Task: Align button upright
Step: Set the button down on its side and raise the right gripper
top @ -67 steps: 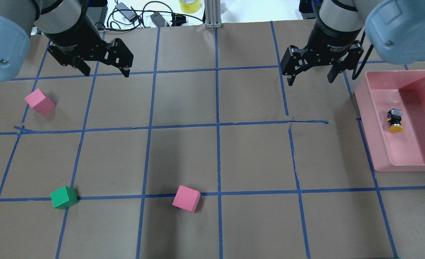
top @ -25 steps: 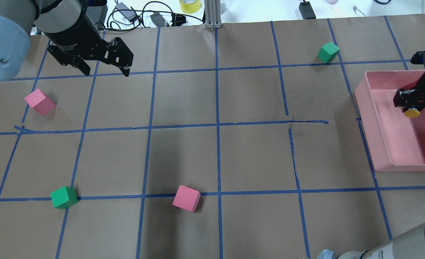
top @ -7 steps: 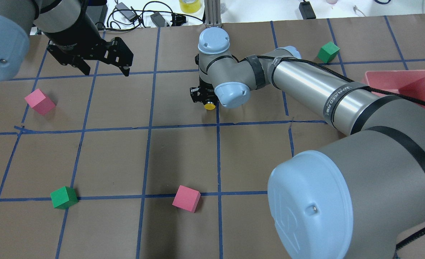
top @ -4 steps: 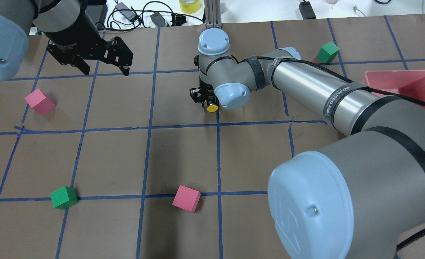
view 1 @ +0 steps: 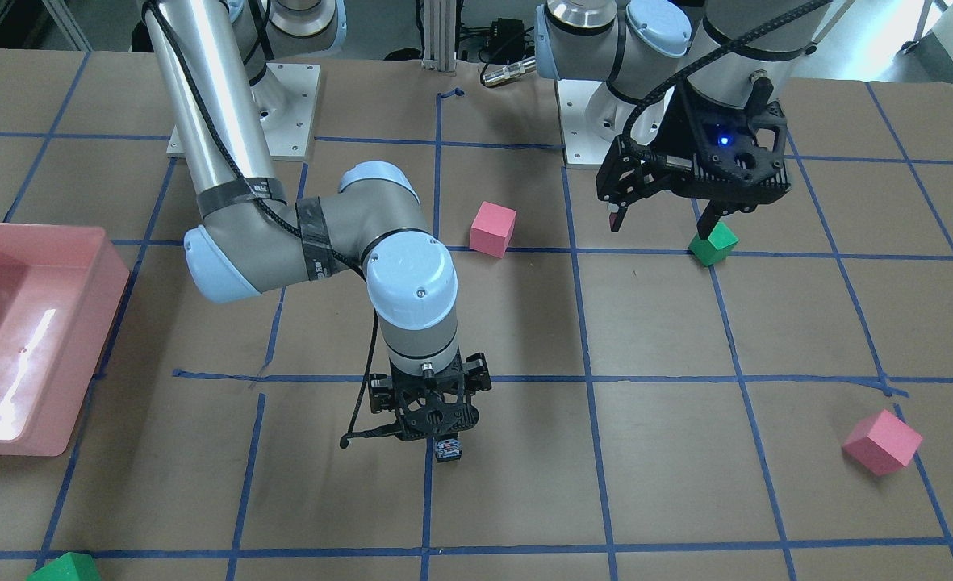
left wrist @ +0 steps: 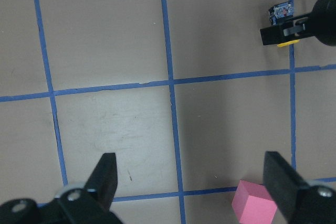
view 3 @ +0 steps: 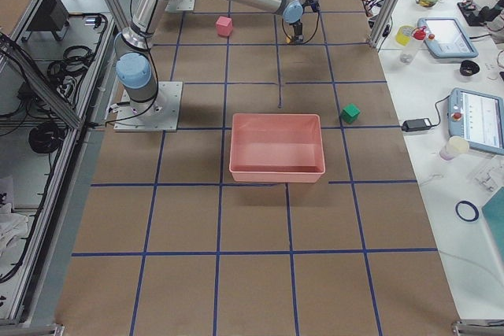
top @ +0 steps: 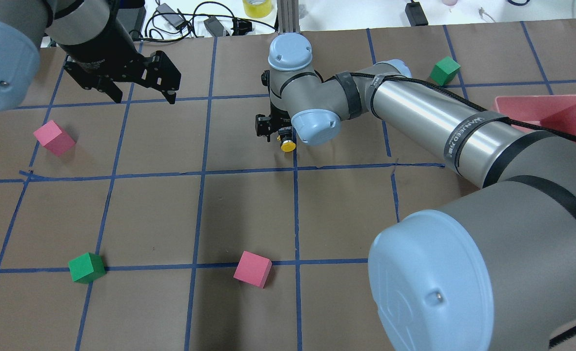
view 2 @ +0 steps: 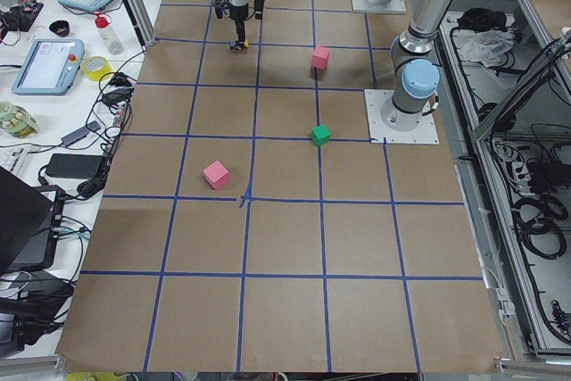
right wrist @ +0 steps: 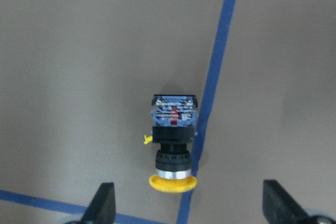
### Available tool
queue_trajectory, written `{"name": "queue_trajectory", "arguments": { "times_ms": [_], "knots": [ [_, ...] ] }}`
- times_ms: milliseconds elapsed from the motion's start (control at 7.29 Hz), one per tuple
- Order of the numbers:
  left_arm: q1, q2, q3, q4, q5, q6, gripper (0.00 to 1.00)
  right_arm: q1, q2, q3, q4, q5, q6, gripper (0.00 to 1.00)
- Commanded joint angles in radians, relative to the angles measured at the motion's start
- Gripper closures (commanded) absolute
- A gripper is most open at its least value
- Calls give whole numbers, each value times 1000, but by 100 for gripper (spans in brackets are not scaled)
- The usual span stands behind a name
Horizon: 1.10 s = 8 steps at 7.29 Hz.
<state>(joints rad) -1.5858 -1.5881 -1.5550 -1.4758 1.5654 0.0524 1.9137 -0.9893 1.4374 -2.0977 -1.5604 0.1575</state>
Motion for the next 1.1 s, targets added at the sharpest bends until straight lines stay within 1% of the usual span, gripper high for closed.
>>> {"name": "queue_trajectory", "arguments": {
  "times_ms": [0, 137, 275, 412, 549, 686, 824, 961],
  "knots": [
    [1, -22, -37, 29, -2, -26, 0, -30, -77, 41, 64, -62, -121, 0],
    [0, -21, -57, 64, -2, -63, 0, -103, -122, 73, 70, -61, -178, 0],
    [-14, -21, -72, 87, 4, -133, 0, -181, -190, 115, 114, -64, -187, 0],
    [-20, -20, -104, 89, 8, -232, 0, -236, -260, 138, 173, -58, -223, 0],
    [-43, -27, -146, 154, 8, -246, 0, -263, -331, 138, 241, -58, -223, 0],
    [-83, -30, -213, 304, 10, -261, 0, -274, -380, 136, 251, -70, -223, 0],
    [-112, -42, -303, 498, 12, -307, 0, -262, -394, 129, 264, -58, -208, 0],
    [-129, -59, -383, 646, 12, -362, 0, -265, -403, 126, 312, -52, -213, 0]
  ]
}}
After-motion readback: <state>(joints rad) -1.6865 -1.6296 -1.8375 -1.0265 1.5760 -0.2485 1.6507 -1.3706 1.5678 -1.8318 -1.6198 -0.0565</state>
